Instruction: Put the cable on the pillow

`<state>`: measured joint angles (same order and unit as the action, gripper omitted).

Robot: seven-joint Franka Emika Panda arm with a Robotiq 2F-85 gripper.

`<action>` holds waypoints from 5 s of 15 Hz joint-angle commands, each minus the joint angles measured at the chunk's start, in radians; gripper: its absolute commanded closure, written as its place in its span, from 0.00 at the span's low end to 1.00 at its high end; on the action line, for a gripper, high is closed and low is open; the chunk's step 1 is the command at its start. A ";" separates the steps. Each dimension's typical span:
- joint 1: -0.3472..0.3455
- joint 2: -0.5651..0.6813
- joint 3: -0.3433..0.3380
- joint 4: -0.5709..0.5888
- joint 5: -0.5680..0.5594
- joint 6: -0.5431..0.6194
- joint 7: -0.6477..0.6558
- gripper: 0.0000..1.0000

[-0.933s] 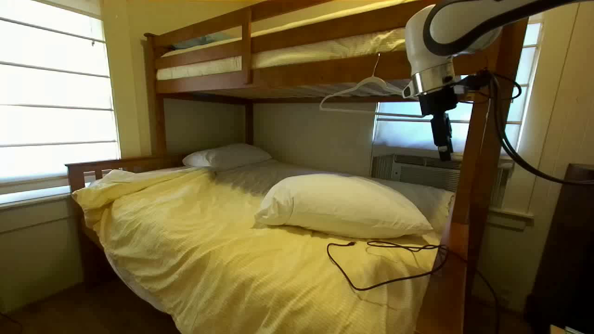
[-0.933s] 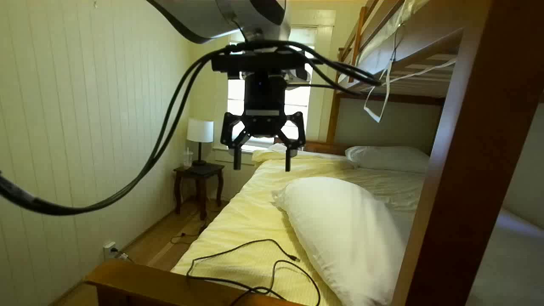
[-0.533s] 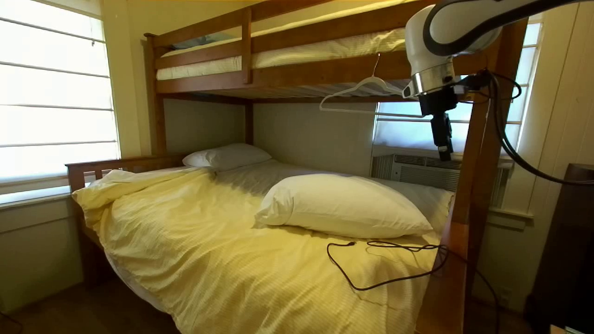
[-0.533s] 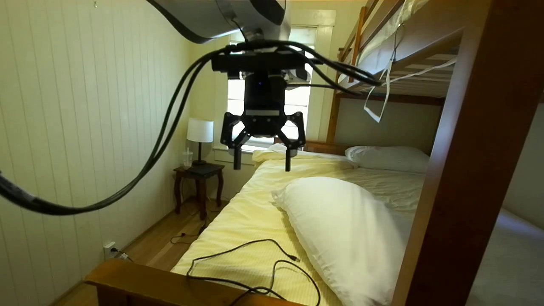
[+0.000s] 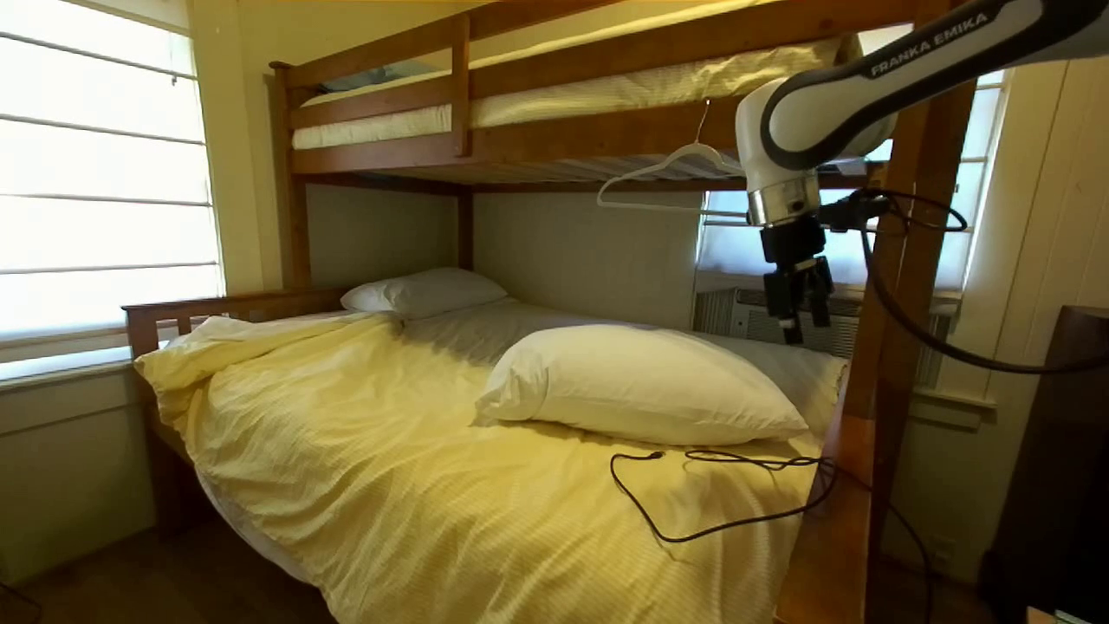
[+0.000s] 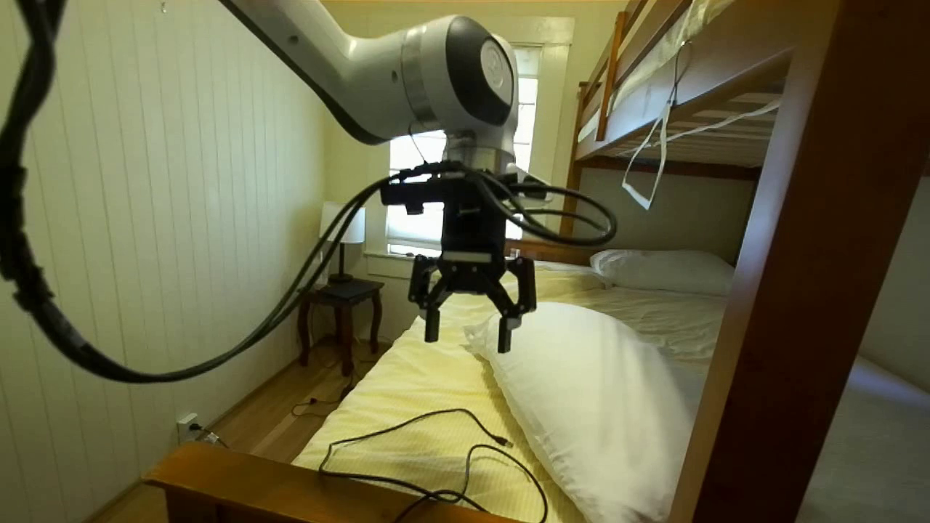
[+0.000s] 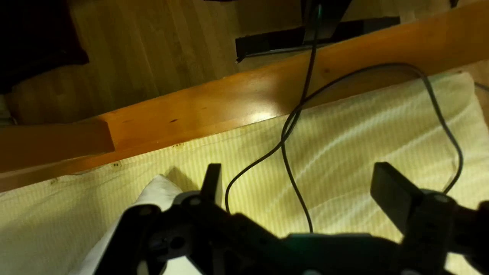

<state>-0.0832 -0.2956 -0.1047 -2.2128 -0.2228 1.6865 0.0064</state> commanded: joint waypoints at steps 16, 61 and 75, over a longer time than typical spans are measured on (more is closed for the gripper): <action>-0.032 0.208 0.005 -0.126 0.034 0.204 0.348 0.00; 0.009 -0.144 0.120 0.026 0.158 0.223 0.339 0.91; 0.009 0.033 0.220 0.647 -0.013 0.495 0.322 0.98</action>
<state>-0.0697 -0.3622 0.0933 -1.7631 -0.1938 2.1425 0.3469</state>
